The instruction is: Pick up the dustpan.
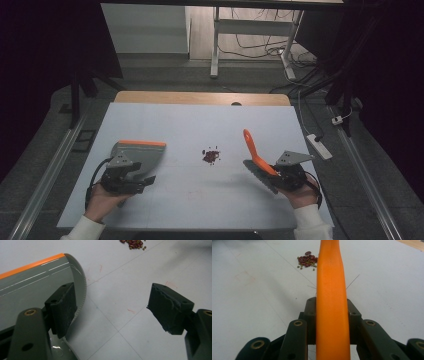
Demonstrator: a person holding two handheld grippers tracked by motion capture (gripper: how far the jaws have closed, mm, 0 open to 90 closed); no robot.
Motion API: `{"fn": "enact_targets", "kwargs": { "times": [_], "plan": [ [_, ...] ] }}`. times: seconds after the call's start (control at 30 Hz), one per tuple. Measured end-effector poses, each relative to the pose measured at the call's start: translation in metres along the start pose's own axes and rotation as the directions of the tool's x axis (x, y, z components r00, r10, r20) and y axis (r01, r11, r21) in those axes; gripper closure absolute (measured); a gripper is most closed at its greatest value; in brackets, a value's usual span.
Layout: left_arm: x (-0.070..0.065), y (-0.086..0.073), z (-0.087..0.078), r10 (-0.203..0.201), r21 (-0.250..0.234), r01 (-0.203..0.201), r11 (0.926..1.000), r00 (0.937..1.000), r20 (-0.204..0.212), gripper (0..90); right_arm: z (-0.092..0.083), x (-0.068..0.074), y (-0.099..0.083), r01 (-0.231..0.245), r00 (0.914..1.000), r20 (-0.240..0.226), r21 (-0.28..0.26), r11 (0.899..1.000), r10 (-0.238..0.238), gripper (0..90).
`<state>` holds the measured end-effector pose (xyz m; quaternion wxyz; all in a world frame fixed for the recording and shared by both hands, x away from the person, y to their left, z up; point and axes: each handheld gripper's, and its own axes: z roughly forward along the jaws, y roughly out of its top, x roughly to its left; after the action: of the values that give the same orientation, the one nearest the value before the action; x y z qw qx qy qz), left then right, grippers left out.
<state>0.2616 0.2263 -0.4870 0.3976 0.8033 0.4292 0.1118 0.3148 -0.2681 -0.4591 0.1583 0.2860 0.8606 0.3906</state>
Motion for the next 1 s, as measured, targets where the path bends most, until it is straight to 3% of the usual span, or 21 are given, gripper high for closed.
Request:
{"fn": "enact_targets", "kwargs": {
  "times": [0.3,0.5,1.0],
  "plan": [
    [-0.001,0.002,0.0,0.013,0.014,-0.013,0.9998,0.9999,-0.006,23.1,0.0,0.0,-0.002,-0.004,0.9994,0.033,0.009,1.0,0.003,69.8],
    [0.001,0.006,0.003,0.021,0.022,-0.022,0.9995,0.9996,0.017,23.1,-0.003,0.002,-0.003,-0.001,0.9989,0.047,0.0,1.0,0.001,69.8],
    [0.001,0.011,-0.003,0.024,0.021,-0.024,0.9995,0.9997,-0.001,22.6,-0.002,0.008,-0.002,0.021,0.999,0.038,-0.011,1.0,-0.021,69.7]
  ]
}}
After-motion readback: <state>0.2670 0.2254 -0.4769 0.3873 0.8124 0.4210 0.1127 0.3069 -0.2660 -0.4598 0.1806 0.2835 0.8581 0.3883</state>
